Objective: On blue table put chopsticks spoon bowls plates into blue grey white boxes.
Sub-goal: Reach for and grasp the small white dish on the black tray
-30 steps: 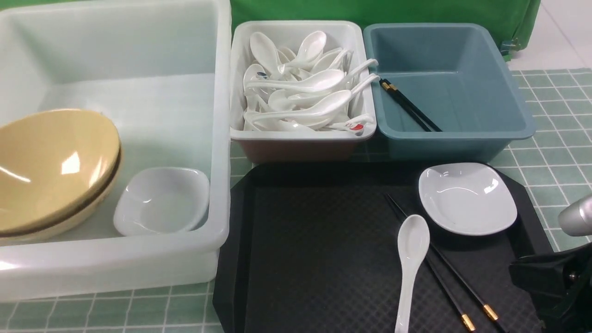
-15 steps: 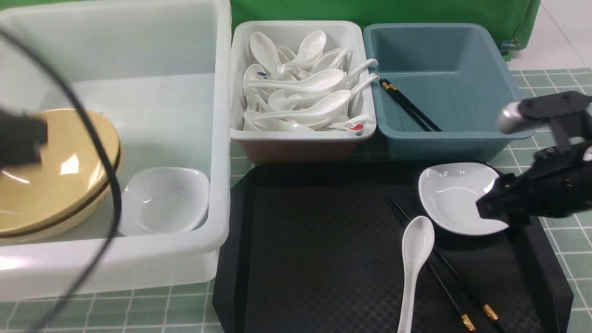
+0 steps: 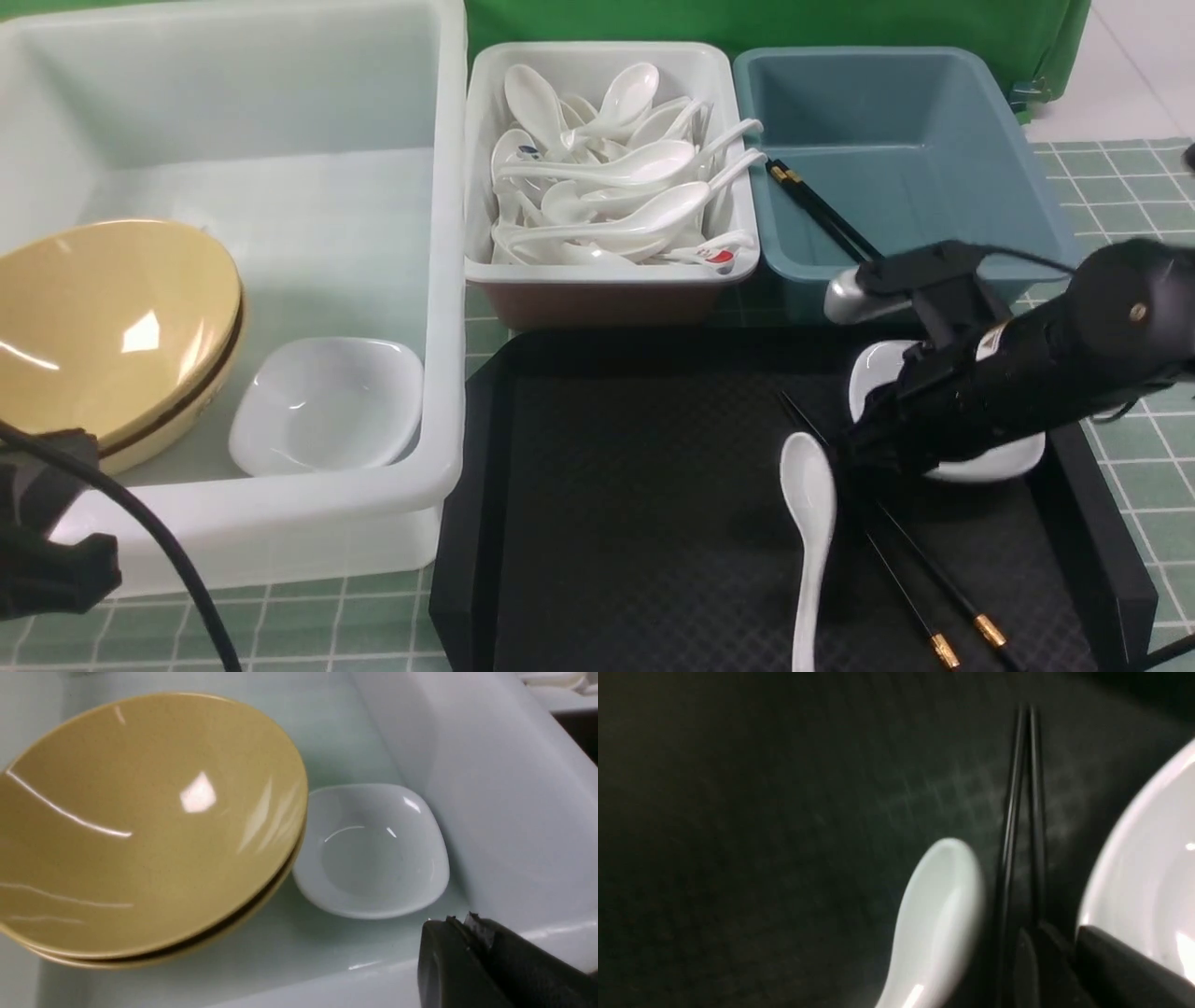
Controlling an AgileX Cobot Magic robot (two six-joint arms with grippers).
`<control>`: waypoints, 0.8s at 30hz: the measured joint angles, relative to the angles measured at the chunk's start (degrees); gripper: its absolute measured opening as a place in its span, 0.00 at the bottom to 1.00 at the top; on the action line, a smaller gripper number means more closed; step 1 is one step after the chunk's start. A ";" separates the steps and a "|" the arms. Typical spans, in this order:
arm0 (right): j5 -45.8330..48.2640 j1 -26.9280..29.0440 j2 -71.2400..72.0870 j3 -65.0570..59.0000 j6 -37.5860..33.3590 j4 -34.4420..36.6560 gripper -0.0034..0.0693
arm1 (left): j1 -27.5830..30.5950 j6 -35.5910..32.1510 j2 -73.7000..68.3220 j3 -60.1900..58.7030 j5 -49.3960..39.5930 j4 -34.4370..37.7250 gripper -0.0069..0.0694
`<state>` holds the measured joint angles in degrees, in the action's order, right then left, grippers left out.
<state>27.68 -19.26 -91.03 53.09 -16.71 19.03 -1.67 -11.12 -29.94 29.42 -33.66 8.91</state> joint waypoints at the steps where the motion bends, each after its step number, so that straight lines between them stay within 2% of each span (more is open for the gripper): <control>1: 0.11 0.14 0.27 0.00 0.00 0.00 0.26 | 0.00 0.00 0.01 -0.08 0.38 0.00 0.09; 3: 0.71 3.11 3.77 1.24 0.00 -0.48 0.36 | 0.00 0.07 0.05 -1.10 2.36 0.00 0.09; 4: 0.71 3.43 3.97 1.29 0.00 -0.48 0.36 | 0.00 0.08 0.05 -1.18 2.63 0.00 0.09; 6: 0.78 8.67 5.40 1.61 0.00 -0.84 0.50 | 0.00 0.56 0.05 -2.29 4.17 0.17 0.09; 8: 1.17 11.84 4.67 1.61 0.00 -0.90 0.57 | 0.00 0.81 0.05 -3.02 5.06 0.67 0.09; 12: 1.70 14.48 0.47 1.56 -0.36 -0.19 0.62 | 0.00 1.40 0.05 -3.56 5.99 1.69 0.09; 15: 1.42 12.93 -3.11 1.56 -2.92 2.55 0.55 | 0.00 1.51 0.05 -3.56 6.92 1.77 0.09; 16: 0.90 11.28 -4.45 1.56 -4.14 3.65 0.49 | 0.00 1.56 0.05 -3.56 7.38 1.77 0.09; 17: 0.83 11.28 -4.67 1.56 -4.34 3.79 0.49 | 0.00 1.56 0.05 -3.56 7.38 1.77 0.09; 18: 0.16 8.62 -6.48 1.56 -5.07 4.59 0.38 | 0.00 1.57 0.05 -3.56 7.85 1.81 0.09; 21: -1.16 4.48 -8.55 1.56 -5.92 6.02 0.19 | 0.00 1.62 0.05 -3.56 8.08 1.81 0.09; 24: -0.58 0.99 -8.85 2.63 -7.13 6.87 0.10 | 0.00 1.62 0.05 -3.56 8.08 1.81 0.09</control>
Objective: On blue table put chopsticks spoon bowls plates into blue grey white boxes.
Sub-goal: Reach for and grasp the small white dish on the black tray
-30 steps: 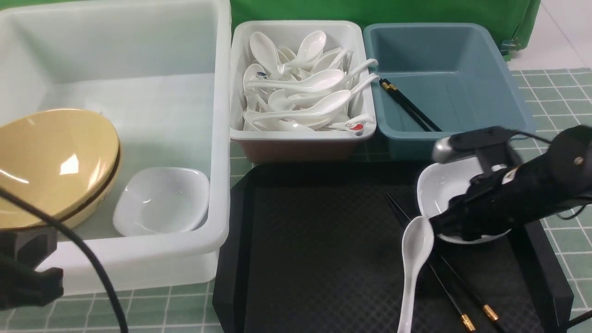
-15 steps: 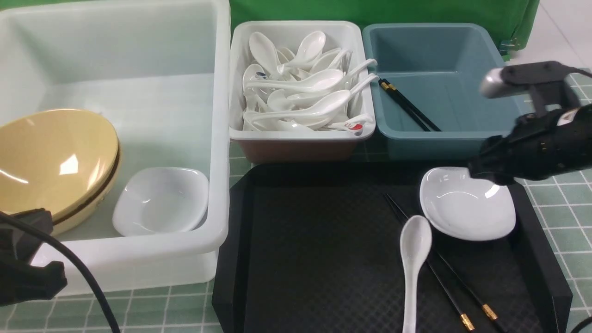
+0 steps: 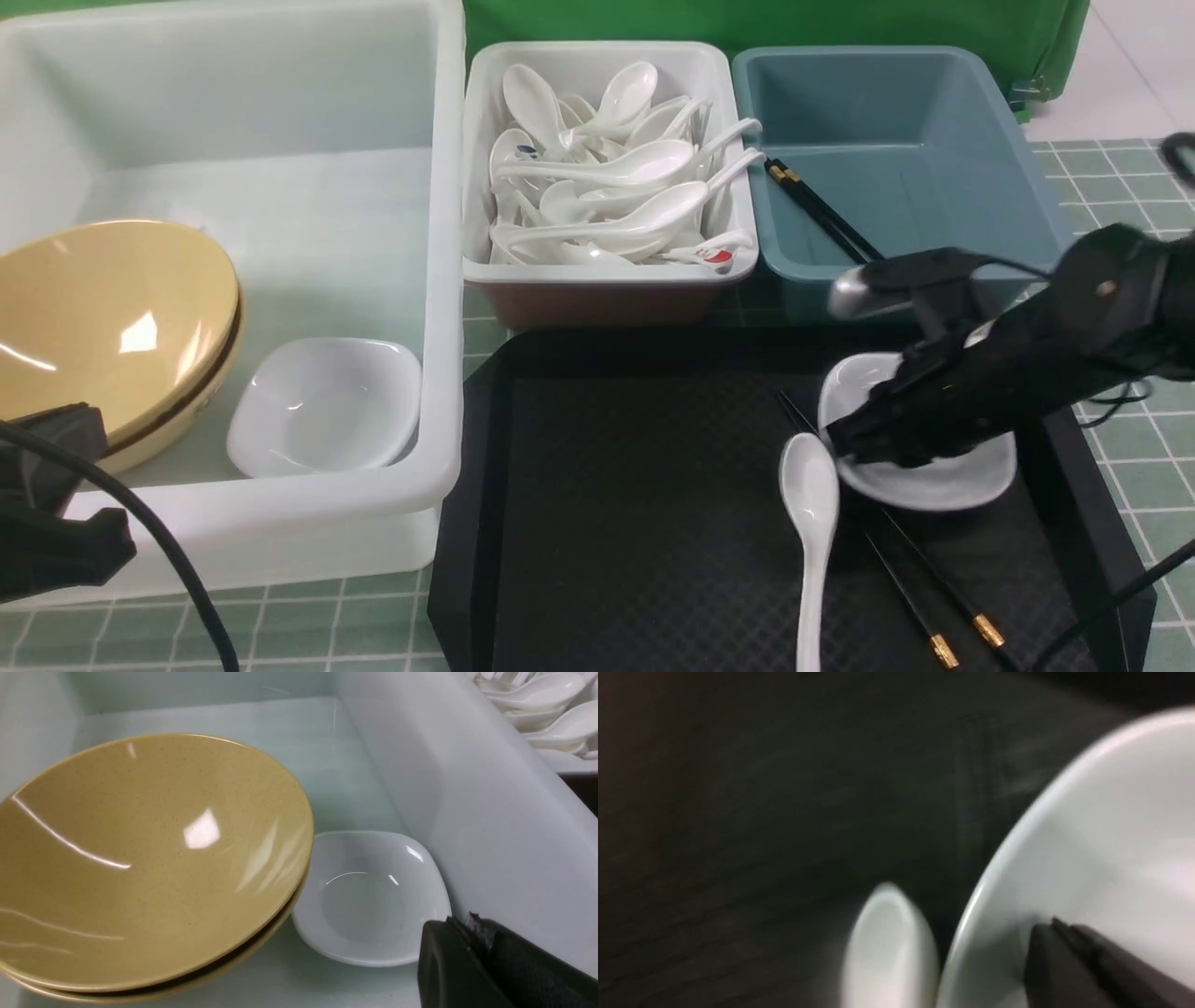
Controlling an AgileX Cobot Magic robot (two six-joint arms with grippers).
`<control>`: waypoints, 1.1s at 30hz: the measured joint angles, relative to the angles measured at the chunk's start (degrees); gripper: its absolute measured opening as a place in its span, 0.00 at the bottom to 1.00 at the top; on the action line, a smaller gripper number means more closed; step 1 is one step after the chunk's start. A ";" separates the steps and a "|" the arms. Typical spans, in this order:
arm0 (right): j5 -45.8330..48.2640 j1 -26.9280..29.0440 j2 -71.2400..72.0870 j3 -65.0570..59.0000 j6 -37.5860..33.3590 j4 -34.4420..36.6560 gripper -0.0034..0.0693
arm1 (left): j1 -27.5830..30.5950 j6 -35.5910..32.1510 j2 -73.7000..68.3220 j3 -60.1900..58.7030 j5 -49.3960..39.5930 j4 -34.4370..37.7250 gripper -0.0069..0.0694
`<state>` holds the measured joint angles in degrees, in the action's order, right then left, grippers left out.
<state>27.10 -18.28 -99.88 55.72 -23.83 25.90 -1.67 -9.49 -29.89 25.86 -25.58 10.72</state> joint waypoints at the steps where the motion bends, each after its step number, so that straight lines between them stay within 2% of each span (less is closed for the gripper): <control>1: 0.47 -0.51 0.25 0.45 -0.22 0.06 0.10 | 0.00 0.00 0.00 0.00 0.00 0.00 0.09; 5: 2.40 0.72 3.75 2.96 0.18 0.07 0.11 | 0.00 0.00 0.00 0.00 0.00 0.00 0.09; 9: 5.64 5.65 6.27 3.21 1.70 -1.33 0.22 | 0.00 0.07 0.00 0.00 0.00 0.00 0.09; 10: 7.03 8.39 6.40 2.62 2.46 -2.96 0.32 | 0.00 0.07 0.00 0.00 0.00 0.00 0.09; 13: 7.52 11.54 6.12 1.29 2.90 -4.01 0.43 | 0.00 0.07 0.00 0.00 0.00 0.00 0.09; 15: 7.50 13.15 4.78 0.44 3.09 -4.37 0.54 | 0.00 0.07 0.00 0.00 0.00 0.07 0.09; 18: 6.25 13.00 1.92 0.16 3.09 -3.62 0.59 | 0.00 0.07 0.00 0.00 0.00 0.15 0.09; 20: 5.56 12.62 0.23 0.16 3.03 -2.99 0.58 | 0.00 0.07 0.00 0.00 0.00 0.15 0.09; 22: 4.92 12.25 -1.34 0.16 2.47 -2.76 0.52 | 0.00 0.07 0.19 0.00 0.00 0.21 0.09; 23: 4.49 12.04 -1.67 0.23 1.71 -2.26 0.42 | 0.00 0.07 1.08 0.00 -0.05 0.21 0.09; 24: 4.41 12.04 -1.55 0.29 1.71 -1.27 0.36 | 0.00 0.07 1.92 0.00 -0.05 0.04 0.09; 30: 7.88 12.01 6.26 0.52 1.08 -0.55 0.16 | 0.00 0.83 12.38 -1.34 -0.45 -4.17 0.10; 33: 9.17 10.73 11.88 1.63 0.22 1.68 0.14 | 0.00 2.04 17.02 -3.58 0.30 -6.09 0.10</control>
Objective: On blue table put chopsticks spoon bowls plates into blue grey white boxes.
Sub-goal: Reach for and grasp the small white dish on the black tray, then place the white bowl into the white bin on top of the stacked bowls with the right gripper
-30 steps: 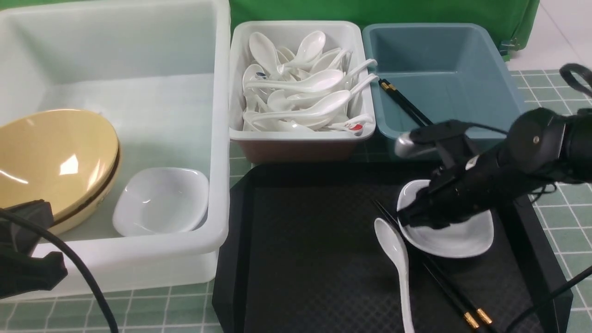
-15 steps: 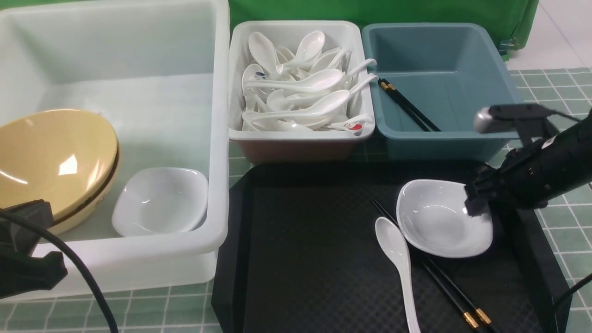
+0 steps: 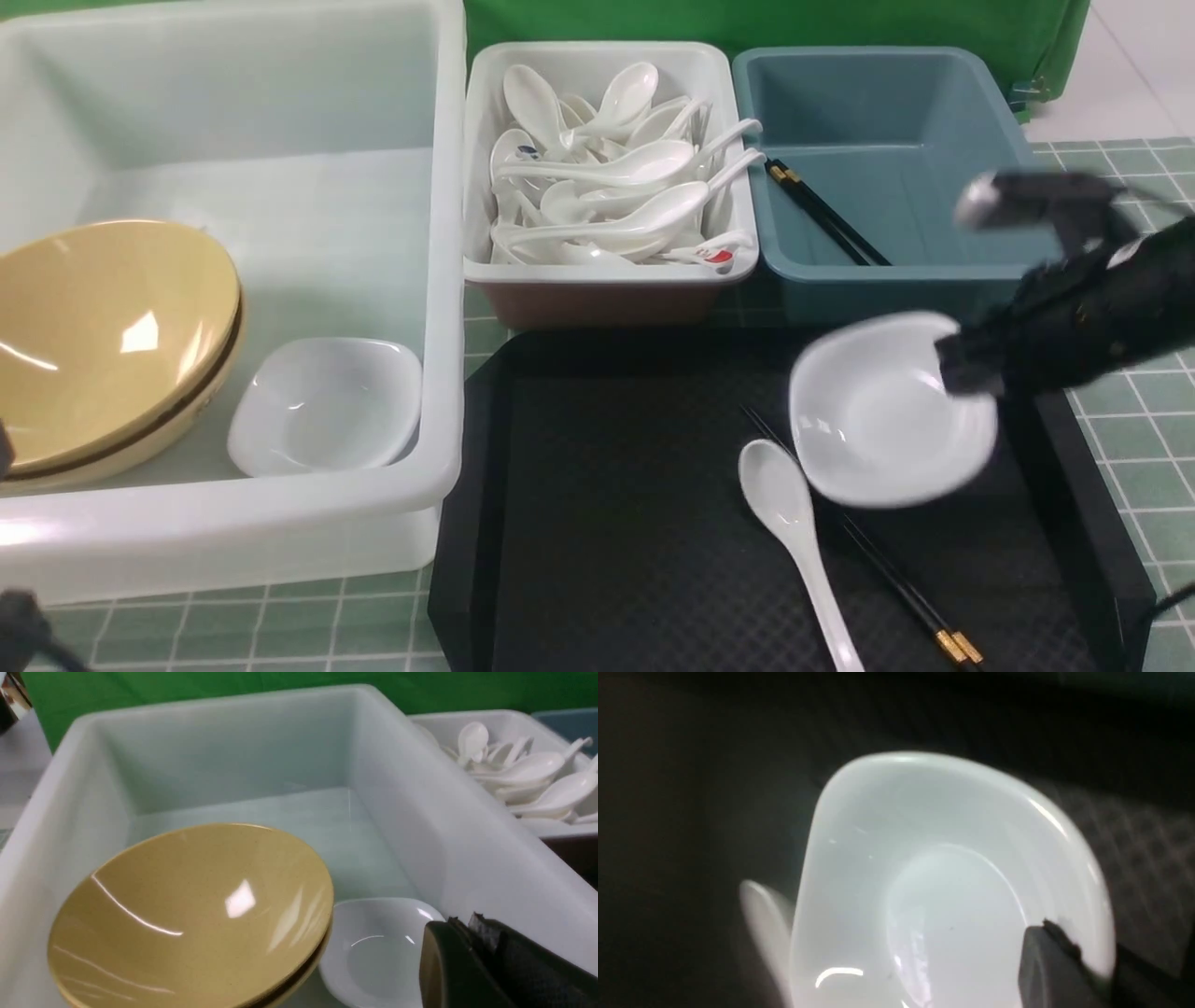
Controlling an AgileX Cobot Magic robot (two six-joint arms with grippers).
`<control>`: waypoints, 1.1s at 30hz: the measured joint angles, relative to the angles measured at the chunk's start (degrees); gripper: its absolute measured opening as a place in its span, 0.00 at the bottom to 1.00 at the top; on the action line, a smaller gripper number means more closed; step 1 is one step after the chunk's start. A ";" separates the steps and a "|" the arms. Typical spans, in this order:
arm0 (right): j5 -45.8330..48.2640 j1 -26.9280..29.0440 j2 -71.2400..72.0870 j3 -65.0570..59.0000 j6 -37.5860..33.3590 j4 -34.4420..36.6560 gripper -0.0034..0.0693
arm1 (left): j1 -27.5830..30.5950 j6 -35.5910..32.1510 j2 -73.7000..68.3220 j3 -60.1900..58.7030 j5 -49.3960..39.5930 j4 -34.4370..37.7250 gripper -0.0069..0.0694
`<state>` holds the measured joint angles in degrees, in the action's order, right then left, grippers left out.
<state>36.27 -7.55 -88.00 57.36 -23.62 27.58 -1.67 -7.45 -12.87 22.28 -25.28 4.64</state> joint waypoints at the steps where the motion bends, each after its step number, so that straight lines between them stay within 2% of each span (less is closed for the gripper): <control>1: -0.39 -3.51 3.43 1.71 -2.88 4.40 0.14 | 0.00 0.84 2.70 -1.95 1.57 -0.81 0.10; 3: -2.40 -8.64 5.15 4.29 -6.72 10.81 0.14 | 0.00 1.42 5.12 -4.11 4.19 -1.55 0.10; 6: -10.78 -20.70 3.90 9.15 -13.58 20.08 0.14 | 0.00 1.50 7.05 -7.02 9.52 -2.24 0.10; 8: -16.68 -27.61 0.62 12.16 -17.49 22.51 0.14 | 0.00 1.50 7.23 -7.77 11.24 -2.37 0.10; 9: -18.10 -28.97 -0.33 13.37 -18.31 22.78 0.14 | 0.00 1.50 7.23 -7.85 11.40 -2.34 0.10; 10: -23.82 -34.02 -5.31 16.87 -21.09 23.76 0.14 | 0.00 1.50 7.35 -7.96 12.01 -2.51 0.10; 14: -30.49 -38.92 -15.99 24.87 -26.72 24.46 0.15 | 0.00 1.50 7.50 -7.96 12.82 -2.70 0.10; 20: -30.24 -39.48 -26.32 31.13 -27.82 25.24 0.24 | 0.00 1.50 7.50 -7.96 12.82 -2.70 0.10; 21: -30.12 -39.48 -27.18 31.40 -27.93 25.24 0.32 | 0.00 1.50 7.50 -7.96 12.82 -2.70 0.10; 24: -29.41 -39.23 -26.63 31.79 -28.10 25.24 0.47 | 0.00 1.50 7.50 -7.96 12.82 -2.70 0.10; 27: -23.20 -37.51 -23.92 31.79 -28.35 24.02 0.62 | 0.00 1.50 7.50 -7.96 12.82 -2.70 0.10; 29: -19.67 -36.21 -21.88 31.79 -27.74 22.11 0.65 | 0.00 1.50 7.50 -7.96 12.82 -2.70 0.10; 30: -14.69 -34.81 -19.79 31.79 -25.79 19.49 0.66 | 0.00 1.50 7.50 -8.03 12.82 -2.70 0.10; 33: 0.70 -29.43 -12.01 31.46 -8.94 2.49 0.66 | 0.00 1.50 7.50 -8.03 12.76 -2.70 0.10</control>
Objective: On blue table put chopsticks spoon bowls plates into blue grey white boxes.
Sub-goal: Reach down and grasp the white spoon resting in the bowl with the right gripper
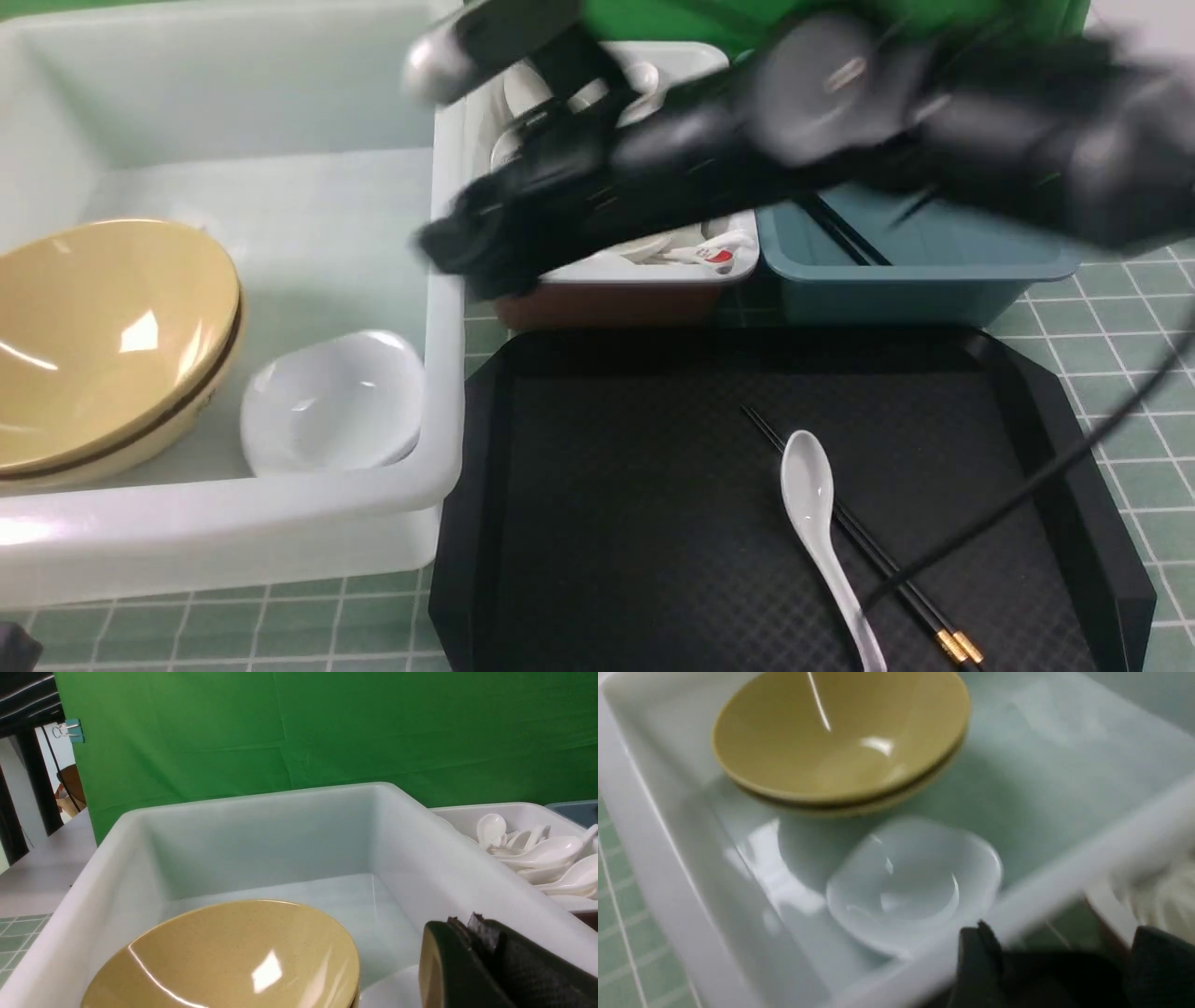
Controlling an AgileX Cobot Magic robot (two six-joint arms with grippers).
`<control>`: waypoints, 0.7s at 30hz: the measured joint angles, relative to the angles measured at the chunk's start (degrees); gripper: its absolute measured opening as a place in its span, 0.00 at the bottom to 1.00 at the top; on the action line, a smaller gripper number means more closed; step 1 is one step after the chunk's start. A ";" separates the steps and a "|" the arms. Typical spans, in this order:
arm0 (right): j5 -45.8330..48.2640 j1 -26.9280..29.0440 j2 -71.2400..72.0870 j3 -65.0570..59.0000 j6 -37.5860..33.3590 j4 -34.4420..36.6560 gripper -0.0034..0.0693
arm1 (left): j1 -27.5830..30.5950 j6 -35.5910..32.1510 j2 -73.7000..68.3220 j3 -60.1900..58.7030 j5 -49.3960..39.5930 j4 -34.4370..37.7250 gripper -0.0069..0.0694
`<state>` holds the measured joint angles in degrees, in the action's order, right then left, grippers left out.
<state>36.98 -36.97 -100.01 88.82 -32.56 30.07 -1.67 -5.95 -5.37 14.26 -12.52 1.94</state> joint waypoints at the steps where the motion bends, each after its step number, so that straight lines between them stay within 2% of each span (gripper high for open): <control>1: 3.78 1.08 1.58 -0.76 6.60 -7.26 0.65 | 0.00 0.00 0.00 -0.01 0.00 0.00 0.10; 3: 11.16 3.45 4.46 -5.13 17.36 -20.20 0.63 | 0.00 0.00 0.00 -0.01 0.00 0.00 0.10; 4: 12.91 4.63 5.24 -8.58 20.52 -24.27 0.62 | 0.00 0.00 0.00 -0.01 0.05 0.00 0.10; 6: 11.04 6.77 5.53 -17.82 24.05 -27.47 0.61 | 0.00 0.02 0.00 -0.01 0.05 0.00 0.10; 7: 11.04 6.90 5.53 -18.56 24.20 -27.48 0.61 | 0.00 0.02 0.00 -0.01 0.05 0.00 0.10; 11: -2.76 7.64 3.91 -28.31 26.08 -27.20 0.61 | 0.00 0.02 0.00 -0.05 0.05 0.00 0.10; 17: -10.47 7.67 -1.40 -28.94 26.45 -26.89 0.56 | 0.00 0.02 -0.09 -0.18 0.05 0.00 0.10; 18: -10.81 7.67 -2.49 -28.94 26.57 -26.89 0.53 | 0.00 0.02 -0.09 -0.24 0.05 0.00 0.10; 21: -11.09 7.67 -3.82 -29.01 26.76 -26.63 0.36 | 0.00 0.14 -0.16 -0.30 0.05 -0.04 0.10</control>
<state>25.89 -29.30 -103.83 59.81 -5.80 3.44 -1.67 -5.81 -5.54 13.96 -12.47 1.89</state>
